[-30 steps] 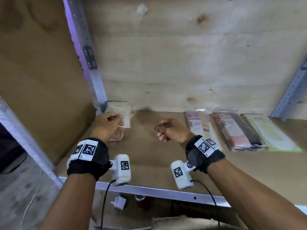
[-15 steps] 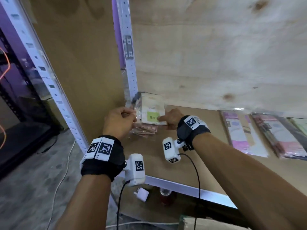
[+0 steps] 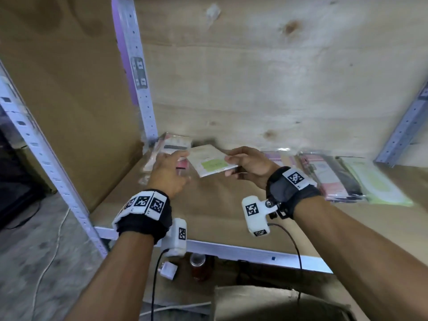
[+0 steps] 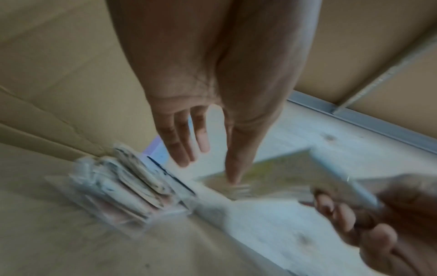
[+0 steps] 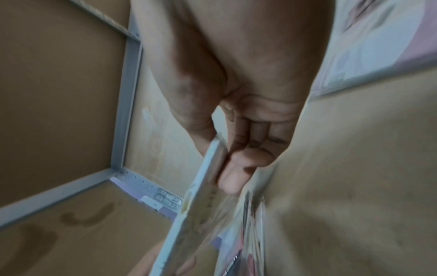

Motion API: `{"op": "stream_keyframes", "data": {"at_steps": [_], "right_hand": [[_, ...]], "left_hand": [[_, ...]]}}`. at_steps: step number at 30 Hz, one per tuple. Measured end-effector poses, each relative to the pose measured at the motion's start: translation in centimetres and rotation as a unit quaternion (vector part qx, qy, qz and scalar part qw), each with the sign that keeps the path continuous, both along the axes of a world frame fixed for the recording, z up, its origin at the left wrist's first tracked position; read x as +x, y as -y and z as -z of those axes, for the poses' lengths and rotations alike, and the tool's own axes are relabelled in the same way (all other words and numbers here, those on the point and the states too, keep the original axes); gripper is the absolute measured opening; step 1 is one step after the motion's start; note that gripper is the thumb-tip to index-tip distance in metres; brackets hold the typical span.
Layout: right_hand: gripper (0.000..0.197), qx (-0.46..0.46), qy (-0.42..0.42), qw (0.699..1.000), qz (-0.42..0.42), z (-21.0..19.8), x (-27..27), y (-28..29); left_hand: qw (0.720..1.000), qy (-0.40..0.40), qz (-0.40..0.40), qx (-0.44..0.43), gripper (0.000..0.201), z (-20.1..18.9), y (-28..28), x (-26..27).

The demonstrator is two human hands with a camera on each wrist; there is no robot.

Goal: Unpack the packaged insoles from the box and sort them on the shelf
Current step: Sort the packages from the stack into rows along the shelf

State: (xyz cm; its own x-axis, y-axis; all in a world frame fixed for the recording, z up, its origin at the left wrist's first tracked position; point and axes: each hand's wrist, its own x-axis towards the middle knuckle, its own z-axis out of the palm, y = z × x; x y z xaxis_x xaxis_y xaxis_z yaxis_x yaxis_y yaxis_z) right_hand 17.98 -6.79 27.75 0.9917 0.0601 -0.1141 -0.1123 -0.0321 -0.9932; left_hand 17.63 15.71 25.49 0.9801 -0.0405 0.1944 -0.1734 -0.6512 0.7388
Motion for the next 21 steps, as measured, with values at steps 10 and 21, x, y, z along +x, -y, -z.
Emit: {"op": "stream_keyframes", "data": {"at_steps": [10,21], "right_hand": [[0.037,0.137,-0.014,0.990,-0.004,-2.2,-6.2,10.9],[0.007,0.082,0.027,0.996,0.000,1.5,-8.7,14.8]], "left_hand": [[0.944,0.318,0.084,-0.015,0.015,-4.2,10.0,-3.1],[0.954,0.094,0.103,-0.264,0.009,-1.1,15.8,-3.9]]}}
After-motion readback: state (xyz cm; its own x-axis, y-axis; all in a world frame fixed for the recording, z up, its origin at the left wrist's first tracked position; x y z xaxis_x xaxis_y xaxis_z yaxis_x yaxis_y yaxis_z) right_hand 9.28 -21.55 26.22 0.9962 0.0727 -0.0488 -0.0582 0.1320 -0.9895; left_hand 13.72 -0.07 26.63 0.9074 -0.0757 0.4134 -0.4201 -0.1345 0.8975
